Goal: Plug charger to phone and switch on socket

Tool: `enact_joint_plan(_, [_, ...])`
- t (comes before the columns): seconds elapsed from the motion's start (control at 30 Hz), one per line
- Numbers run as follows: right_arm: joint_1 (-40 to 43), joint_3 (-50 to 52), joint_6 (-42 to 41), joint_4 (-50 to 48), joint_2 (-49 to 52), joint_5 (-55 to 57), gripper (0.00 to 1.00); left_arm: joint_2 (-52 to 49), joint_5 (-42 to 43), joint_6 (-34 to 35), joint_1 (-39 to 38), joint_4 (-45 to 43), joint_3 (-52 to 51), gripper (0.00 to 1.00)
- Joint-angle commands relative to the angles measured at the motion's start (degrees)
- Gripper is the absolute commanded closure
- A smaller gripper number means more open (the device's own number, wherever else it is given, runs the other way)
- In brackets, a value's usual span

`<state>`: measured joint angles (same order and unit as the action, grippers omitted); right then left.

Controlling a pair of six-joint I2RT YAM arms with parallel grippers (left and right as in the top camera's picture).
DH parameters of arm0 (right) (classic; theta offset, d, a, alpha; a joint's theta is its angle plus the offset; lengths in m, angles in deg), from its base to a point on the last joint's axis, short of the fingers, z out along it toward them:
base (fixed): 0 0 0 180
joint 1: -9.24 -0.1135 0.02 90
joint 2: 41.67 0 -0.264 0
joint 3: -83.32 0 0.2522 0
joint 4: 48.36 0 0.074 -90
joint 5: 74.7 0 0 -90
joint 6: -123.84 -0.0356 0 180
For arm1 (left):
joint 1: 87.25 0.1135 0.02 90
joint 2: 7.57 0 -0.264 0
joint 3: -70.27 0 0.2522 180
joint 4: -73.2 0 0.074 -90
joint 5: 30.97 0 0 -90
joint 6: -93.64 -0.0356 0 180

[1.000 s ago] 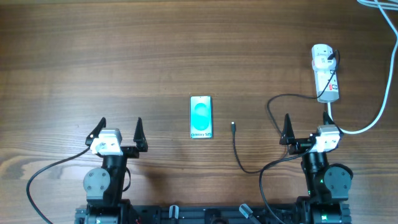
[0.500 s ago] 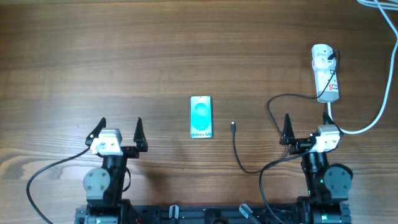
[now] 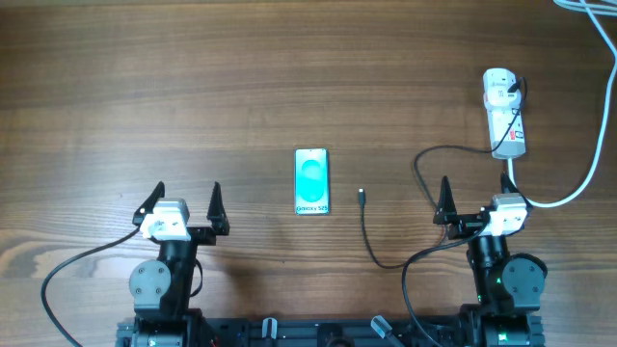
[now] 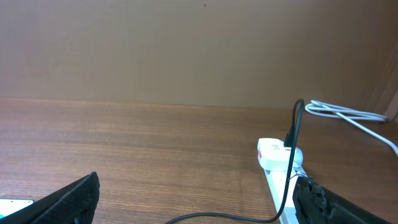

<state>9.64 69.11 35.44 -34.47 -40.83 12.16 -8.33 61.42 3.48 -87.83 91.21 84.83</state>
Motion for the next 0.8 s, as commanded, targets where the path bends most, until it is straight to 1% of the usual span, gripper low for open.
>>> enact_joint_plan(0.0, [-0.22, 0.09, 0.55, -0.09, -0.57, 0.20, 0.00, 0.31, 3.76, -0.48, 0.33, -0.44, -0.44, 0.00])
enact_joint_plan(0.27, [-0.22, 0.09, 0.55, -0.09, -0.57, 0.17, 0.00, 0.31, 10.99, -0.33, 0.33, -1.55, -0.44, 0.00])
enact_joint_plan(0.33, [-0.22, 0.09, 0.55, -0.09, -0.57, 0.20, 0.00, 0.31, 12.85, 3.87, 0.33, -2.86, -0.44, 0.00])
enact_joint_plan(0.5, [-0.22, 0.11, 0.55, -0.09, -0.57, 0.20, 0.00, 0.31, 12.81, 11.19, 0.33, -7.96, -0.44, 0.00])
enact_joint_plan(0.63, [-0.22, 0.09, 0.55, -0.11, -0.57, 0.20, 0.00, 0.31, 12.68, 17.44, 0.33, -17.51, -0.44, 0.00])
enact_joint_plan(0.77, [-0.22, 0.09, 0.55, -0.09, -0.57, 0.20, 0.00, 0.31, 10.49, 26.47, 0.33, -28.85, -0.44, 0.00])
